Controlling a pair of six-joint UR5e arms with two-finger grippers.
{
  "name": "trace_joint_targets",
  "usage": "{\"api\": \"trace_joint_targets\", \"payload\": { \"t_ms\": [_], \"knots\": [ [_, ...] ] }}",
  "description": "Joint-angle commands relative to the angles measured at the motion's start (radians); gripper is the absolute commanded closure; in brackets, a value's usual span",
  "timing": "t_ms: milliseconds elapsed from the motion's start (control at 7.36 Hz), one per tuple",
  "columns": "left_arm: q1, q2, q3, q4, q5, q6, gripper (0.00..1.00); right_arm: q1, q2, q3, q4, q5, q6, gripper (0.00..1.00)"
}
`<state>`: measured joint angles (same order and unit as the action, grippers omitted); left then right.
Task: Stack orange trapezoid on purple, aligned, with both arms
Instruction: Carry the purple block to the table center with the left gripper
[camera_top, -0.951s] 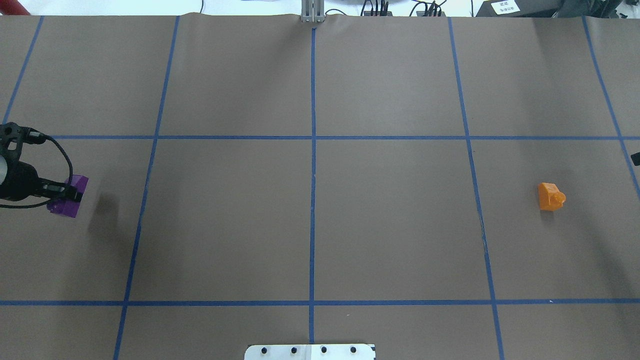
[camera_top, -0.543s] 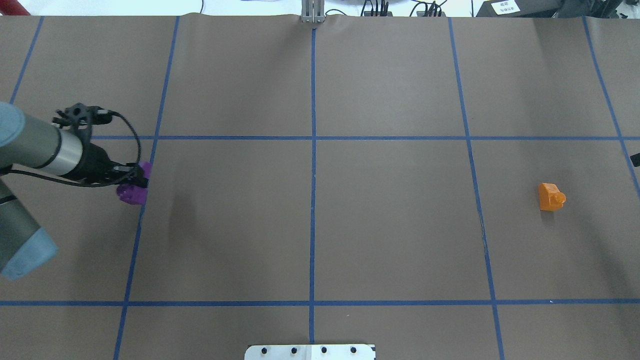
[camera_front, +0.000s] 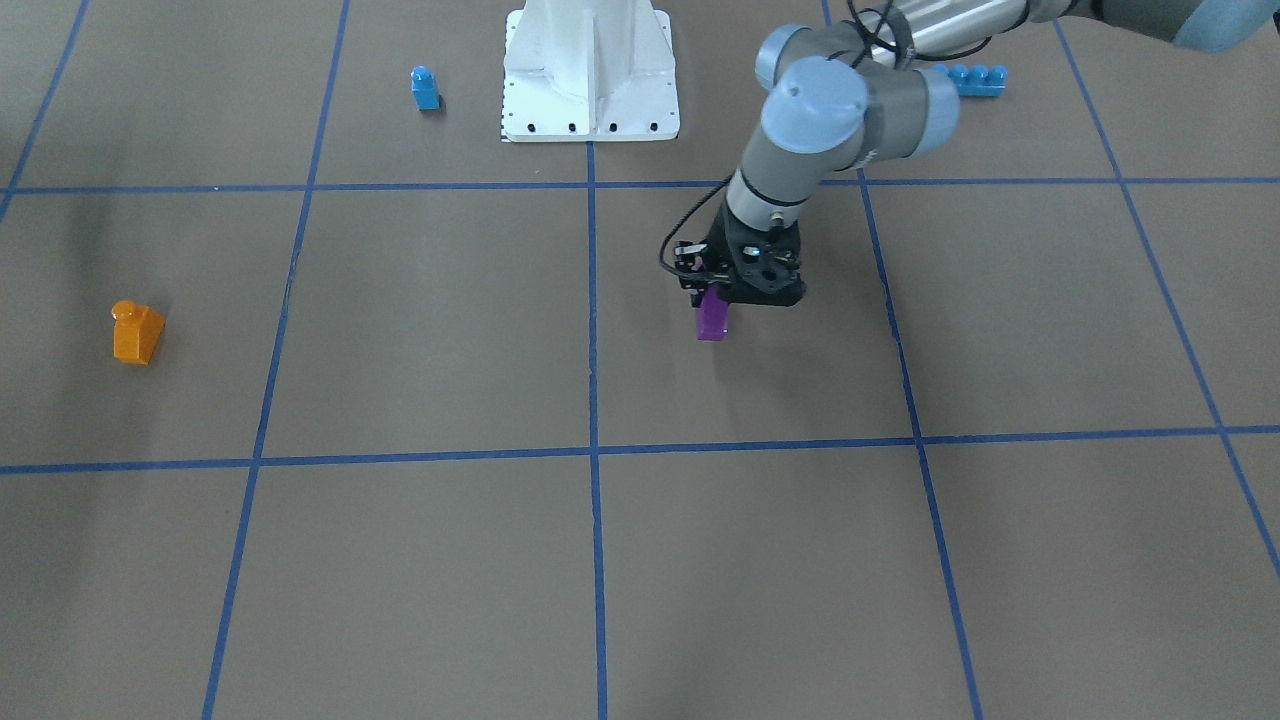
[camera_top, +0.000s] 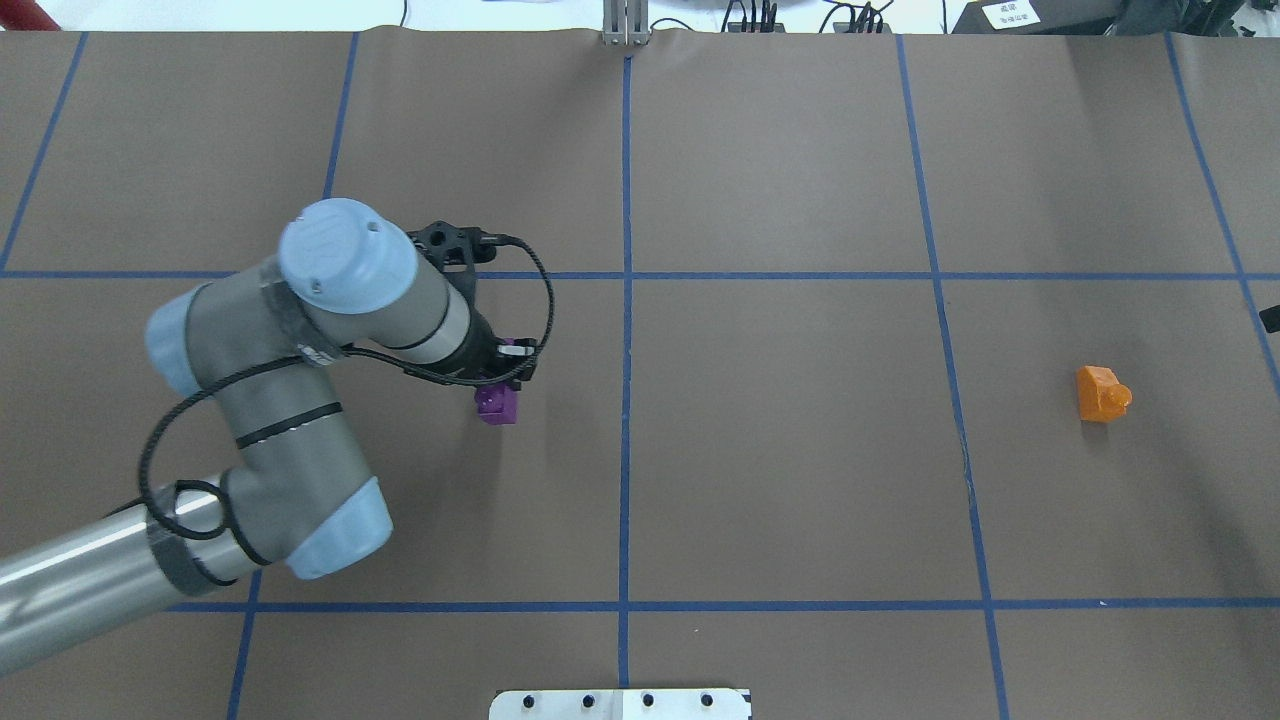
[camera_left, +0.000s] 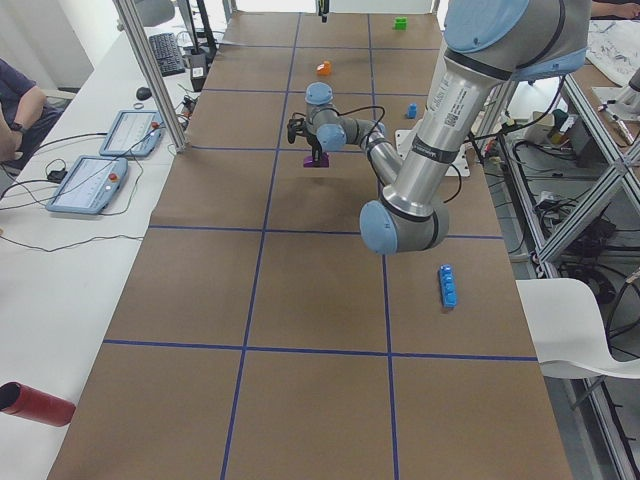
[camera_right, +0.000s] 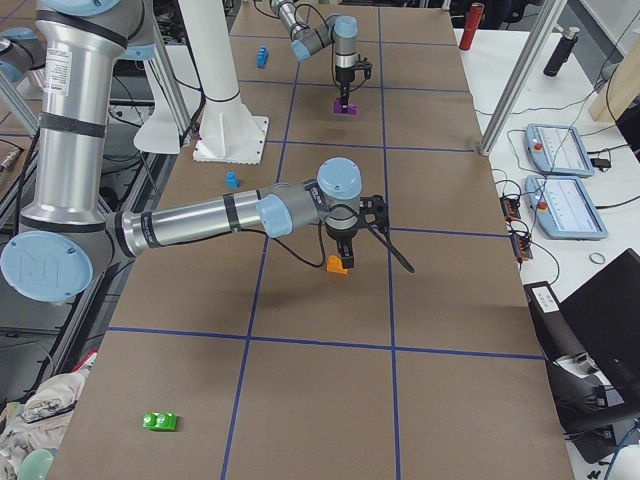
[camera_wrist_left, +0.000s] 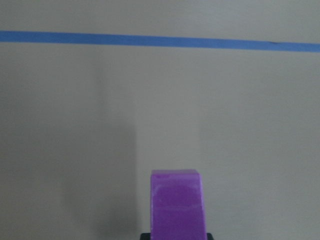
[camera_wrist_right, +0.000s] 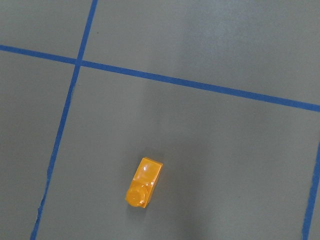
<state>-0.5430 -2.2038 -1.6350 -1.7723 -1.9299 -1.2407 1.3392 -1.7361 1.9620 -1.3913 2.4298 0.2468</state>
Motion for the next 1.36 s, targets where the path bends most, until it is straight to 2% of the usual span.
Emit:
{"api": "trace_joint_targets", "payload": {
  "t_ms": [0, 136, 272, 815, 1086, 1222],
  "knots": [
    [0.070, -0.210, 0.198, 0.022, 0.097, -0.037, 1.00, 0.000, 0.001, 0.000, 0.005, 0.000, 0.000, 0.00],
    [0.077, -0.244, 0.252, 0.017, 0.104, -0.033, 1.00, 0.000, 0.001, 0.000, 0.005, 0.000, 0.000, 0.00],
    [0.081, -0.246, 0.264, 0.016, 0.114, -0.025, 1.00, 0.000, 0.003, 0.001, 0.005, 0.005, 0.002, 0.00],
    [0.078, -0.241, 0.264, 0.019, 0.120, -0.022, 1.00, 0.002, 0.003, 0.001, 0.005, 0.000, 0.002, 0.00],
    [0.083, -0.241, 0.264, 0.019, 0.118, -0.022, 0.73, 0.002, 0.003, 0.001, 0.005, 0.000, 0.002, 0.00],
    [0.084, -0.240, 0.264, 0.017, 0.120, -0.022, 0.53, 0.000, 0.001, 0.001, 0.005, 0.000, 0.002, 0.00]
  ]
}}
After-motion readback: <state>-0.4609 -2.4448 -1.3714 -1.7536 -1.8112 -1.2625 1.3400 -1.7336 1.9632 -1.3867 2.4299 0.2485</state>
